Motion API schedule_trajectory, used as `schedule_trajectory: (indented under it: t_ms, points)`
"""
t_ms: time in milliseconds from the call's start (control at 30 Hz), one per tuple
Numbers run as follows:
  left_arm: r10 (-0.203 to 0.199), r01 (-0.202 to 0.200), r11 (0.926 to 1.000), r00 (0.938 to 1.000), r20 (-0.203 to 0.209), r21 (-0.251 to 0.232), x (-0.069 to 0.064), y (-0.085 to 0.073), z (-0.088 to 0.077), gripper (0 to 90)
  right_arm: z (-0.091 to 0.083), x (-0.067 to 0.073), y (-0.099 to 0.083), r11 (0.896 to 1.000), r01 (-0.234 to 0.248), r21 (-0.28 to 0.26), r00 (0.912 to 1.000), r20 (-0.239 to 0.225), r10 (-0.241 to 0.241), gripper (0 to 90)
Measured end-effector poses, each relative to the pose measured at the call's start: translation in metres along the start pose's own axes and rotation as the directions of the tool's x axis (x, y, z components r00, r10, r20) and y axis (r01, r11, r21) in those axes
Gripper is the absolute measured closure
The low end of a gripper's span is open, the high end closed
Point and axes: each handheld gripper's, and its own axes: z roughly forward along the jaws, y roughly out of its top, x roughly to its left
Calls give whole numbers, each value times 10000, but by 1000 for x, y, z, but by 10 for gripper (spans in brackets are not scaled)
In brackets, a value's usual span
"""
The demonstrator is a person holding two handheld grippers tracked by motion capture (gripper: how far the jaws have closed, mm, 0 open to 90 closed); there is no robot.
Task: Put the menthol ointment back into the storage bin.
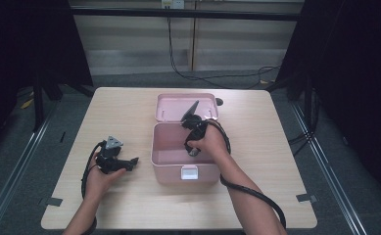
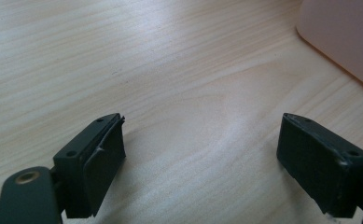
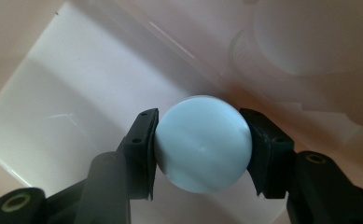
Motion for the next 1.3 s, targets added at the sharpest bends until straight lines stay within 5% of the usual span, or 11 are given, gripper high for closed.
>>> schedule_trajectory:
  t_ms: [400, 900, 1300]
  points:
    - [7, -7, 10000, 10000, 1, 2, 0, 0, 0, 146, -9, 2, 0, 9996, 173, -214, 9998, 13, -173, 437]
    - [47, -47, 10000, 10000, -15, 16, 0, 0, 0, 147, -40, -1, -9, 9973, 220, -703, 9997, 89, -215, 429]
    - [40, -40, 10000, 10000, -18, 12, 0, 0, 0, 146, -70, 11, -20, 9905, 908, -1028, 9952, -277, -941, 519]
